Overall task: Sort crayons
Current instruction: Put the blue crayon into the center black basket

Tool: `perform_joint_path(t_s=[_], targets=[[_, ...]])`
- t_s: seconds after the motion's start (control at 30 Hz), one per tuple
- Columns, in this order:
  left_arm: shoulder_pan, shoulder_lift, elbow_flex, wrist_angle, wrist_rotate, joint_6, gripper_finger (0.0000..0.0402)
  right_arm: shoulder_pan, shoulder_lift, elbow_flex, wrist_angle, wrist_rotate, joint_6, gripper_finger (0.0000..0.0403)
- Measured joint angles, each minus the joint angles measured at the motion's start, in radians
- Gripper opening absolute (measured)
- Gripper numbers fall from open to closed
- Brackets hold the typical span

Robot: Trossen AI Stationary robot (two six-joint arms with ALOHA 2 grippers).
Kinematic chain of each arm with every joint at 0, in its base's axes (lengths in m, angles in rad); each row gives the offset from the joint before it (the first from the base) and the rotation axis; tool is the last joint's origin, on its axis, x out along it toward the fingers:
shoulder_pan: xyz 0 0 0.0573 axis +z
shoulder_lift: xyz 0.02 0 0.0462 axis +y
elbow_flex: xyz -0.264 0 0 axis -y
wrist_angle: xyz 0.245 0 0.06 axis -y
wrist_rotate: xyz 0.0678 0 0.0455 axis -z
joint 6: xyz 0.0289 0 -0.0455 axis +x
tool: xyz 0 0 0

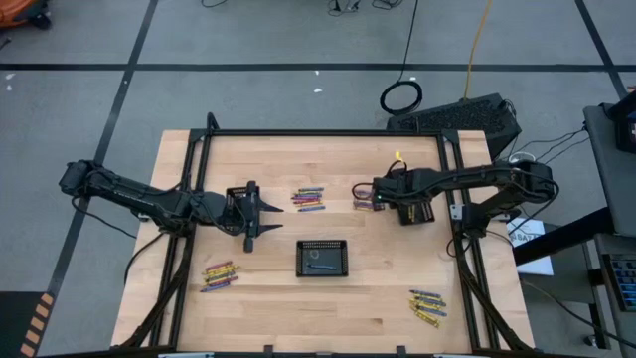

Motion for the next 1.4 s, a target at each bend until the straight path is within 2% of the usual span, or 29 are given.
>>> perform_joint_path(t_s=[0.13, 0.23, 0.47, 0.6, 0.7, 0.8, 1.0, 1.07, 1.23, 1.4], targets=[[0.000, 0.000, 0.000, 0.000, 0.000, 0.000, 0.0183, -0.008, 0.000, 0.000, 0.028, 0.001, 0.008, 0.0009], [0.000, 0.000, 0.000, -0.012, 0.000, -0.001, 0.0183, -0.005, 0.000, 0.000, 0.044, 0.001, -0.006, 0.0021], [-0.010, 0.000, 0.000, -0.017, -0.001, -0.001, 0.0183, -0.001, -0.071, 0.000, 0.047, 0.008, -0.066, 0.0099], [-0.050, 0.000, 0.000, -0.003, -0.005, 0.000, 0.0183, 0.043, -0.171, 0.000, 0.048, 0.081, -0.093, 0.0132], [-0.099, 0.000, 0.000, 0.006, -0.040, 0.004, 0.0183, 0.125, -0.249, 0.000, 0.092, 0.165, -0.112, 0.0140], [-0.155, 0.000, 0.000, 0.011, -0.092, 0.010, 0.0183, 0.256, -0.291, 0.000, 0.232, 0.217, -0.172, 0.0139], [-0.239, 0.000, 0.000, 0.010, -0.186, 0.011, 0.0183, 0.576, -0.237, 0.002, 0.686, 0.269, -0.459, 0.0118], [-0.257, 0.000, 0.000, 0.010, -0.212, 0.010, 0.0183, 0.669, -0.196, 0.015, 0.776, 0.271, -0.553, 0.0108], [-0.273, 0.000, 0.000, 0.009, -0.239, 0.008, 0.0183, 0.836, -0.085, 0.097, 0.776, 0.321, -0.599, 0.0082], [-0.272, 0.000, 0.000, 0.003, -0.235, 0.008, 0.0183, 0.879, 0.017, 0.138, 0.860, 0.293, -0.648, 0.0069]])
